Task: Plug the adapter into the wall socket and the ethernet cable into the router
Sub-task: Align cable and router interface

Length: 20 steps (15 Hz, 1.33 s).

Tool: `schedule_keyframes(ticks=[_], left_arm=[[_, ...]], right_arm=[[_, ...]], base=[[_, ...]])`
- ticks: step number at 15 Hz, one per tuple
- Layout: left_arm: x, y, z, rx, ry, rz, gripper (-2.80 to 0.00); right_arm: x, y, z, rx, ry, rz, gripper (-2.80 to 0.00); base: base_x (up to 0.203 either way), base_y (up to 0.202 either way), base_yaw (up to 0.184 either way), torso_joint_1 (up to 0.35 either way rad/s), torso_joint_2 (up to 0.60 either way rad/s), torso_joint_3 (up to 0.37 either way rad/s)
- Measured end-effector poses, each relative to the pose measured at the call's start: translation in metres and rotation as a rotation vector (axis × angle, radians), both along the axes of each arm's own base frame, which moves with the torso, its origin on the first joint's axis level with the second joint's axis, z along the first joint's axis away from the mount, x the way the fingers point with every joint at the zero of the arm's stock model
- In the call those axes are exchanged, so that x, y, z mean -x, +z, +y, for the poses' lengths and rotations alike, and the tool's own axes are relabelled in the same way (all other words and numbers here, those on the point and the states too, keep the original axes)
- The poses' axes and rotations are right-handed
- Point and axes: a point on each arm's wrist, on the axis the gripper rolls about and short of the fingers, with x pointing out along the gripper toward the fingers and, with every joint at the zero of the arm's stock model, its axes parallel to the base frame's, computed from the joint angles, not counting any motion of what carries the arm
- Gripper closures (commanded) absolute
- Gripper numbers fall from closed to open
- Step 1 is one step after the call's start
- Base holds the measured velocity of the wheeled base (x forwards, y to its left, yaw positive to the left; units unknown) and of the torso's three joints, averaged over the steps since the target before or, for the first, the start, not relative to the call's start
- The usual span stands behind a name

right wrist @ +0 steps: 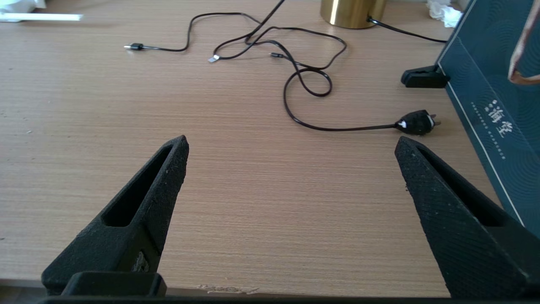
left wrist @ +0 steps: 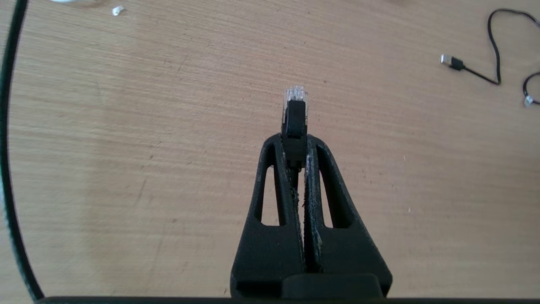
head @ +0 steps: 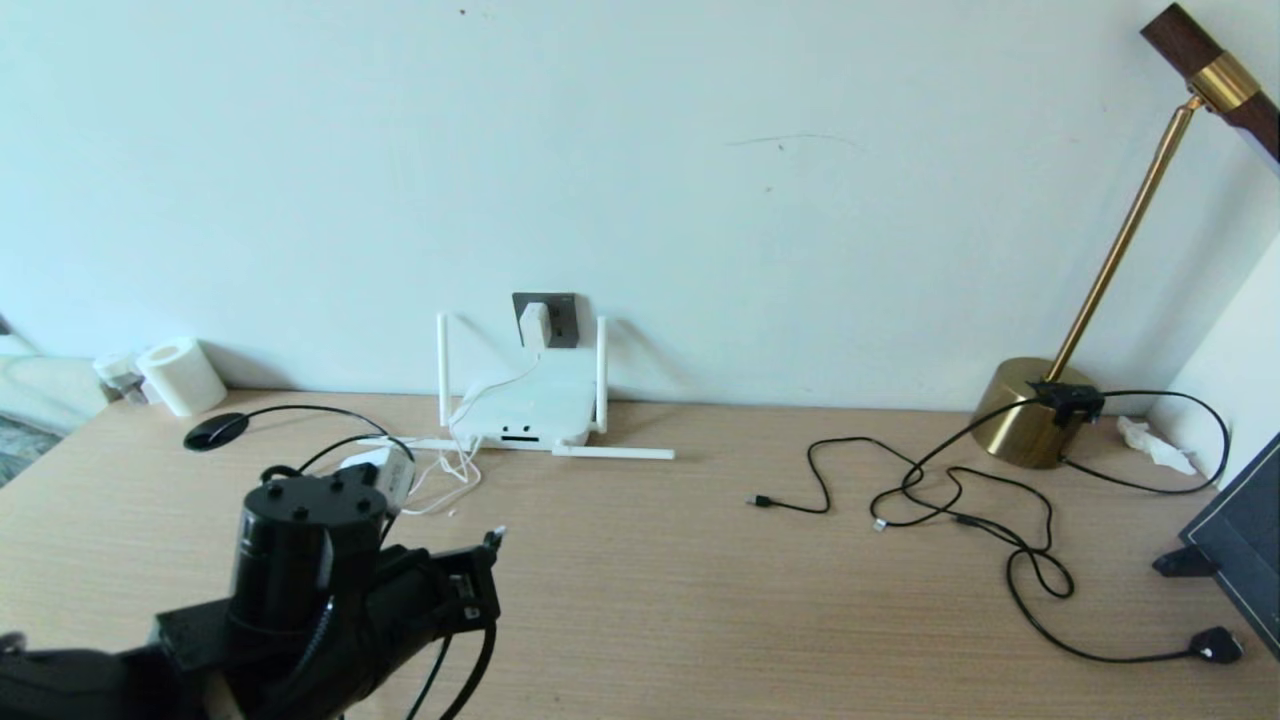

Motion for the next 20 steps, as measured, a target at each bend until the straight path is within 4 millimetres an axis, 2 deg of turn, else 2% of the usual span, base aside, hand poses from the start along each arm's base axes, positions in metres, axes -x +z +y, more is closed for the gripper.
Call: schedule_keyframes(ticks=[7, 11, 17, 20], left_arm=[[-0.027, -0.029, 0.003, -0.007, 0.092, -0.024, 0.0], [-0.036, -0.04, 0.007, -0.023, 0.081, 0.012, 0.0], [-0.062, -0.043, 0.024, -0.237, 0.06, -0.074, 0.0], [-0.073, -0.043, 0.023, -0.239, 0.072, -0.087, 0.0]], right_arm=[[0.0, 0.0, 0.0, 0.0, 0.0, 0.0, -2.8], [0.0, 0.0, 0.0, 0.0, 0.0, 0.0, -2.8], [0.0, 0.0, 0.0, 0.0, 0.0, 0.0, -2.8], [0.0, 0.0, 0.0, 0.0, 0.0, 0.0, -2.8]], base=[[0.0, 0.0, 0.0, 0.0, 0.0, 0.0], [0.0, 0.0, 0.0, 0.0, 0.0, 0.0], [0.0, 0.0, 0.0, 0.0, 0.0, 0.0], [0.0, 0.0, 0.0, 0.0, 0.0, 0.0]])
